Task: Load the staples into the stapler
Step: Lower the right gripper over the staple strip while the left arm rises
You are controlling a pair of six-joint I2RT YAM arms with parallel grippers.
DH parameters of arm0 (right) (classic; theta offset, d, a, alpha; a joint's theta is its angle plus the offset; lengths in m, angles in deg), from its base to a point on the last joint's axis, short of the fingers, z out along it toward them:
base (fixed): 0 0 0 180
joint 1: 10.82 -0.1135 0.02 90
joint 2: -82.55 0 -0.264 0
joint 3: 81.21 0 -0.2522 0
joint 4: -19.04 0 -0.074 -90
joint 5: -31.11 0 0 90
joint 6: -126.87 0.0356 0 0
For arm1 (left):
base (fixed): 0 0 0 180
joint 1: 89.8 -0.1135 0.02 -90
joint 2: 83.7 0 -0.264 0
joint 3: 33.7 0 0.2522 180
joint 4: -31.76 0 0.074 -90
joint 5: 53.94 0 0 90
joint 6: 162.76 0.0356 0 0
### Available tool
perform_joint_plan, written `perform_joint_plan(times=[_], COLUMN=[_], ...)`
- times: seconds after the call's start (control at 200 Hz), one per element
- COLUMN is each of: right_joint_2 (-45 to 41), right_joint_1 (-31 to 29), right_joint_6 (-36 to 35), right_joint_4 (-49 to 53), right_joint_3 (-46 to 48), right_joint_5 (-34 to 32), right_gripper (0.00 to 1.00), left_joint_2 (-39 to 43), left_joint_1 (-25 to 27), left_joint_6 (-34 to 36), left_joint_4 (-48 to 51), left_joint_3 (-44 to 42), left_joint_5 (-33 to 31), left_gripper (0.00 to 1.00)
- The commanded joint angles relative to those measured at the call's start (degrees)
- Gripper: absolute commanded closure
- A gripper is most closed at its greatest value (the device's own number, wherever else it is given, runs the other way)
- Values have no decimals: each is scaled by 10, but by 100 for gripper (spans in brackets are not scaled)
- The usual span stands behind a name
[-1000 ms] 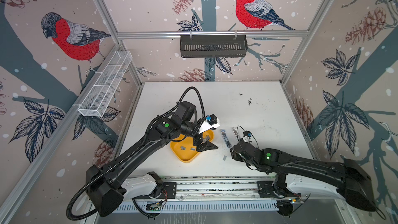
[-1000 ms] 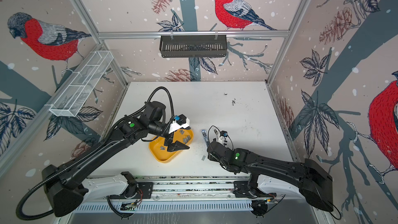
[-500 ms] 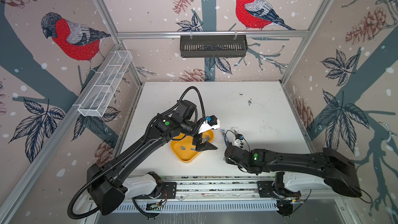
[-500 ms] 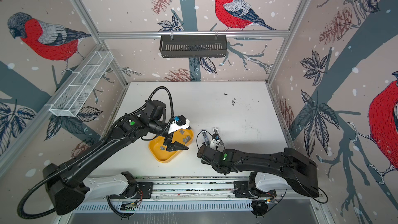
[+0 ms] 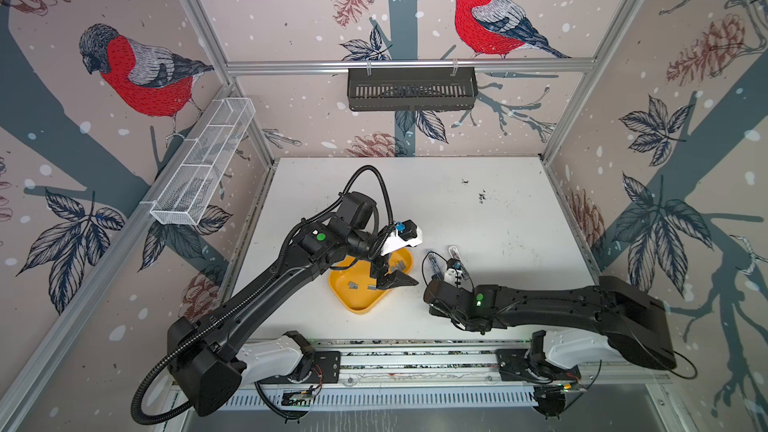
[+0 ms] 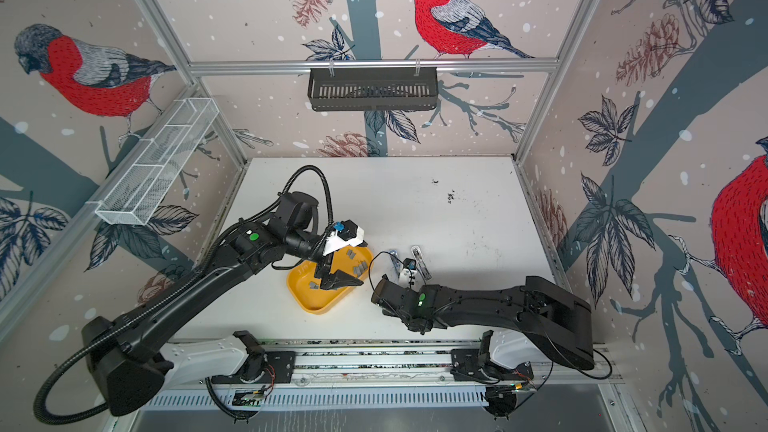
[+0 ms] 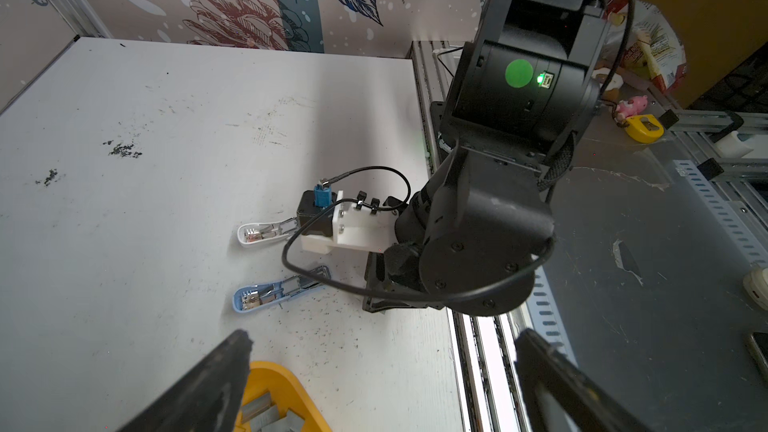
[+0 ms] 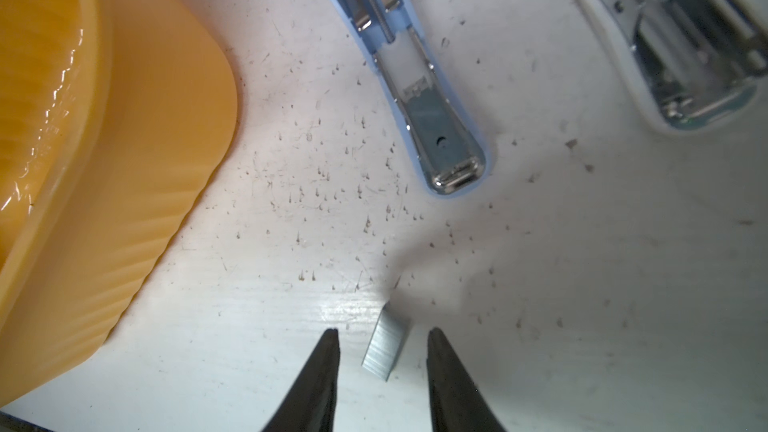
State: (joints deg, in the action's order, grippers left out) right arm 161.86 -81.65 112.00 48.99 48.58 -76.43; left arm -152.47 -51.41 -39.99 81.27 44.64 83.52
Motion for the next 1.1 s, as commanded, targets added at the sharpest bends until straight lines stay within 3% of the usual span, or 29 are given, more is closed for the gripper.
perform_joint_plan(times=[0.0, 1.091], right_joint_2=[10, 81], right_joint_1=[-4, -7], right_joint_6=[-3, -43], right_joint_4=[7, 12], right_joint_3=[-9, -36], right_joint_5=[-8, -9], right_gripper=[64, 73], left_joint_2=[7, 5], left_joint_1=[-2, -3], left_joint_6=[2, -7], left_joint_4=[-8, -22], left_joint_3=[2, -5], left_joint_5=[6, -7], left_gripper=[1, 2])
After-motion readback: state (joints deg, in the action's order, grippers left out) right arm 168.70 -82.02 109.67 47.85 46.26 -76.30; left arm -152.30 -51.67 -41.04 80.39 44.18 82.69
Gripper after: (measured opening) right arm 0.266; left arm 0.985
